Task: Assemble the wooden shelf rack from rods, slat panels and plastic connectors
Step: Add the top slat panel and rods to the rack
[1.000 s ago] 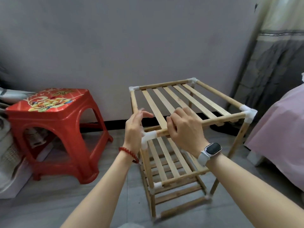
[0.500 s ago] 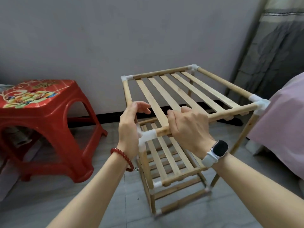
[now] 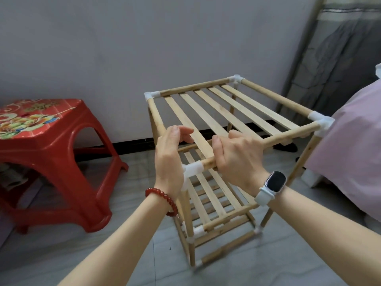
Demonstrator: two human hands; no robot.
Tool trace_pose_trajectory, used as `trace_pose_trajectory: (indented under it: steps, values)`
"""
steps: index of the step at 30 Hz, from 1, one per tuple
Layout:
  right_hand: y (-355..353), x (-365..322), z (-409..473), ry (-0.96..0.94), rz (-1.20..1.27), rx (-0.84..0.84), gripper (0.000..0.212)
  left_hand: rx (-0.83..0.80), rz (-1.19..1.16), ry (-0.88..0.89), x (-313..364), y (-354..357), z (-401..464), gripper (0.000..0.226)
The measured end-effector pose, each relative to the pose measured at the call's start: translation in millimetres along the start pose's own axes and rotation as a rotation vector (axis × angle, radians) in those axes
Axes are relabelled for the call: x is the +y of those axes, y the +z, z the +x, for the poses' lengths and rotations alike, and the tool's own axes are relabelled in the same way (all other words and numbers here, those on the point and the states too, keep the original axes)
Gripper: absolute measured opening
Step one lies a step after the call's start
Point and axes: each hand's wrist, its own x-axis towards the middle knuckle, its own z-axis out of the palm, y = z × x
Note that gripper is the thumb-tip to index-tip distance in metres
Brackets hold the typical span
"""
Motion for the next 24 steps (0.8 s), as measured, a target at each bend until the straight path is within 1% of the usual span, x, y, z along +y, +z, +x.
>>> trace_pose_trajectory:
  steps: [3, 6, 8, 10, 11, 12, 13, 14, 16, 17, 19, 21, 24]
  values:
    - [0.7, -0.5, -1.4, 0.001, -0.008, -0.053, 0.050, -0.026, -0.015, 0.003, -0.6, -5.9, 1.2, 0.028]
    - [-5.7, 2.3, -6.6, -0.005, 0.026, -0.031, 0.046, 0.066, -0.064, -0.064, -4.5, -9.6, -7.9, 0.023]
    - [-13.2, 5.5, -9.3, -0.026, 0.068, -0.051, 0.041, 0.106, -0.064, -0.153, -6.3, -9.8, -18.7, 0.028]
    - [-18.8, 7.4, -10.3, -0.054, 0.103, -0.081, 0.038, 0.052, -0.104, -0.280, -5.5, -7.8, -26.4, 0.042]
    - [-22.8, 6.6, -9.5, -0.069, 0.114, -0.098, 0.036, 0.026, -0.142, -0.351, -3.8, -6.8, -28.0, 0.045]
    - [-25.0, 6.9, -8.5, -0.082, 0.122, -0.115, 0.035, 0.011, -0.166, -0.404, -1.6, -6.4, -28.3, 0.043]
    - [-26.7, 8.6, -6.9, -0.083, 0.125, -0.134, 0.036, 0.010, -0.138, -0.425, 0.0, -6.5, -27.1, 0.037]
    - [-28.1, 12.7, -5.8, -0.066, 0.114, -0.152, 0.038, 0.018, -0.076, -0.422, 0.3, -6.7, -25.1, 0.029]
    - [-35.4, 27.7, -6.2, 0.032, 0.049, -0.180, 0.046, 0.042, 0.015, -0.391, 1.3, -9.4, -19.4, 0.011]
    - [-40.7, 37.4, -8.2, 0.090, 0.024, -0.180, 0.050, 0.058, 0.047, -0.382, 3.0, -12.3, -15.1, 0.008]
    - [-48.8, 51.4, -15.2, 0.152, 0.038, -0.176, 0.053, 0.117, 0.121, -0.366, 2.6, -21.9, -2.1, 0.013]
    - [-51.7, 49.3, -20.2, 0.120, 0.099, -0.190, 0.051, 0.220, 0.195, -0.348, 0.5, -33.2, 12.0, 0.015]
    - [-50.7, 29.8, -22.3, 0.064, 0.243, -0.220, 0.037, 0.383, 0.331, -0.296, -3.6, -49.1, 30.0, 0.025]
